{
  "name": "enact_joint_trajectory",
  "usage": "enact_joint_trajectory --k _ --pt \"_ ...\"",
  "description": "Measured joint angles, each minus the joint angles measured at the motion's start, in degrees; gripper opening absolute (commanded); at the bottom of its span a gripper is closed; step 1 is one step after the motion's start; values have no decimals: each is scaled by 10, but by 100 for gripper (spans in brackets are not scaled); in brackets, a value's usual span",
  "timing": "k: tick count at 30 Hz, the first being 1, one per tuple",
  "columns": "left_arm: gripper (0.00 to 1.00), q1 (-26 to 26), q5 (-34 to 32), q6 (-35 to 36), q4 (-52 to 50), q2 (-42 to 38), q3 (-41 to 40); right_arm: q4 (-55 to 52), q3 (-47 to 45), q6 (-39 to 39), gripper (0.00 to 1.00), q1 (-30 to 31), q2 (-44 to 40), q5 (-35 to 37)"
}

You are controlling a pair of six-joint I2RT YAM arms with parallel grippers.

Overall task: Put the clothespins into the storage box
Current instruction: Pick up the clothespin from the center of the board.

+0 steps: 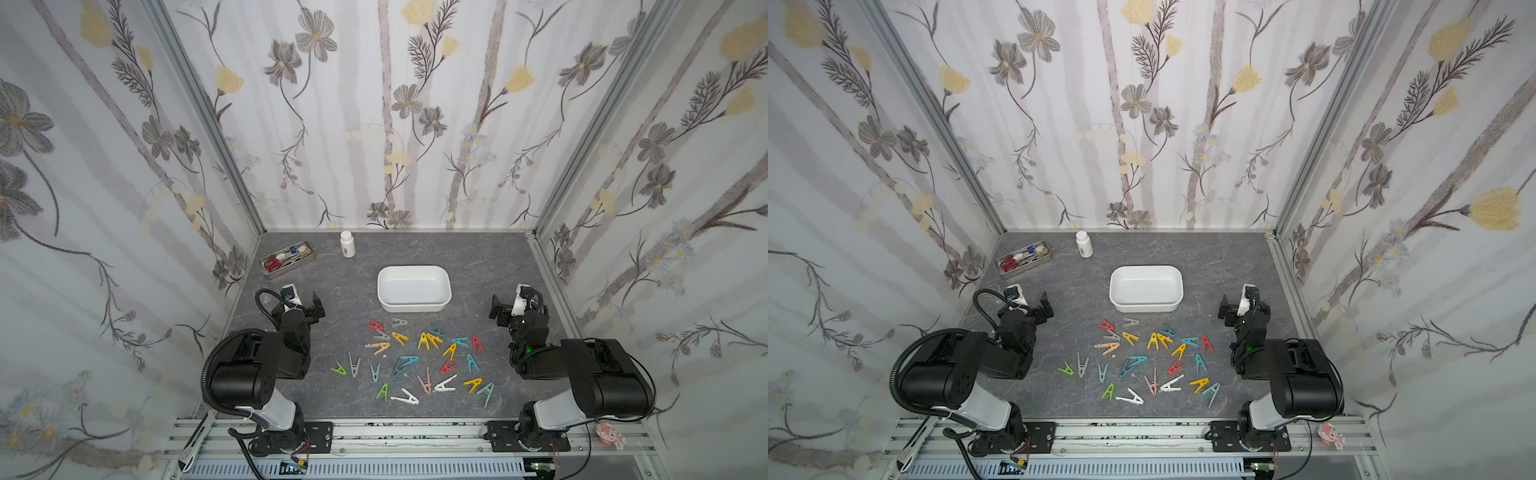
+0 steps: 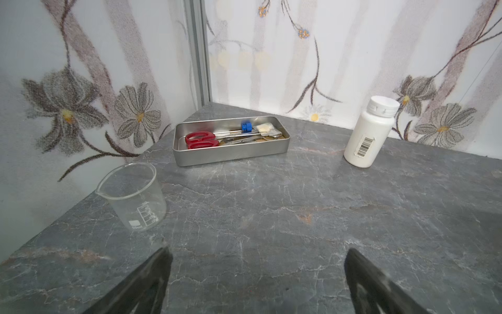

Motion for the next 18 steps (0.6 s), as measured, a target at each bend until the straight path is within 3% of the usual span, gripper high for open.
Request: enact_joint_trajectory --k 18 --pt "100 0 -6 -4 38 3 2 36 1 -4 100 0 4 -2"
